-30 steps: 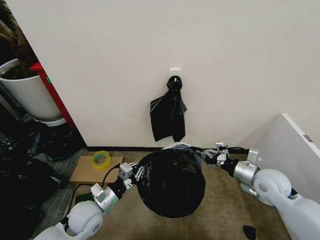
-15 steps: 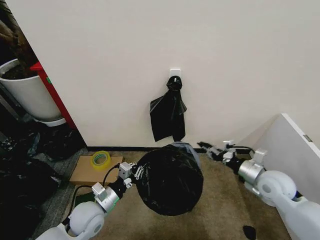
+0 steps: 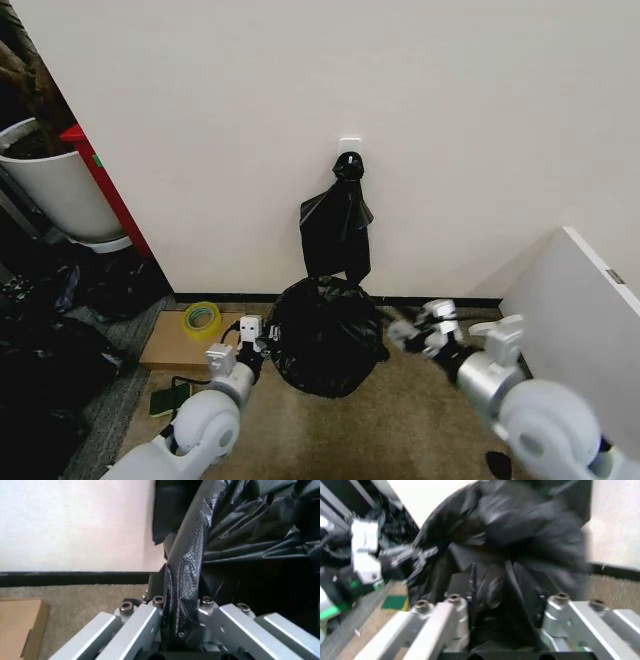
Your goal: Place the garbage bag over the trash bin.
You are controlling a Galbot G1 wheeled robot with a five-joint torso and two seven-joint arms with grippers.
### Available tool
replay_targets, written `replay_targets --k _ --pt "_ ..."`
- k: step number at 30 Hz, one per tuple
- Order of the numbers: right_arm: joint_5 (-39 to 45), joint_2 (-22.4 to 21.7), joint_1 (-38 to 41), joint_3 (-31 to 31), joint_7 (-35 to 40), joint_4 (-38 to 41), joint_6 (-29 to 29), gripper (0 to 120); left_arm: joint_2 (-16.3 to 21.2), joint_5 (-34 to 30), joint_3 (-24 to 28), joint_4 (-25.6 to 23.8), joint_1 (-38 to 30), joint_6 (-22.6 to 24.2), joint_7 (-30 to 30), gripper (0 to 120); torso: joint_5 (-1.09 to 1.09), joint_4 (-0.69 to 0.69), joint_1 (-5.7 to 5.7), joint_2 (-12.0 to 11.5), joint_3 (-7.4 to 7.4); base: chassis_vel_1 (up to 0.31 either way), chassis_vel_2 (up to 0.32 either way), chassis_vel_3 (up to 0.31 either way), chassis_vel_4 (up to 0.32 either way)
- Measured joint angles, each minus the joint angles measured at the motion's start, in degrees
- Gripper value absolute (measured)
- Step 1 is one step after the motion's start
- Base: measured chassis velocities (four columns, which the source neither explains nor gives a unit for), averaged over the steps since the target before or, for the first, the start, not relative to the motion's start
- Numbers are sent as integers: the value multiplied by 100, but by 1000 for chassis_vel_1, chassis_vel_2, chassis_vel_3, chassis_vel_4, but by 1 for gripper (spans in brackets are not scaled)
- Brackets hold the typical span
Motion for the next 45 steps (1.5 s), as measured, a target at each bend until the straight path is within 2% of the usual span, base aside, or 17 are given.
replay_targets --k 1,5,9,13,24,31,45 --pt "0 0 0 0 0 0 0 27 0 0 0 0 0 0 0 1 0 0 0 0 0 0 0 0 0" --pt "-628 182 258 -616 315 -233 -214 9 -74 264 262 34 -187 88 -54 1 1 1 0 0 1 0 0 0 0" --pt "-1134 357 536 -1051 530 -597 -352 0 -155 413 442 104 -347 118 -89 1 1 1 0 0 1 0 0 0 0" --pt "-1405 591 887 -1464 827 -1062 -478 0 -187 521 571 108 -396 148 -93 1 0 0 0 0 1 0 0 0 0" --pt "-1278 1189 1996 -2470 1667 -2127 -799 0 -77 1001 656 -135 -40 153 -24 1 -1 1 0 0 1 0 0 0 0" --pt "-1488 1385 2170 -2726 1744 -2664 -817 0 107 1089 515 -410 282 134 56 1 1 1 0 0 1 0 0 0 0" --pt "-2110 1658 2422 -3039 1813 -3529 -858 0 176 1266 393 -646 627 125 112 1 0 1 0 0 1 0 0 0 0"
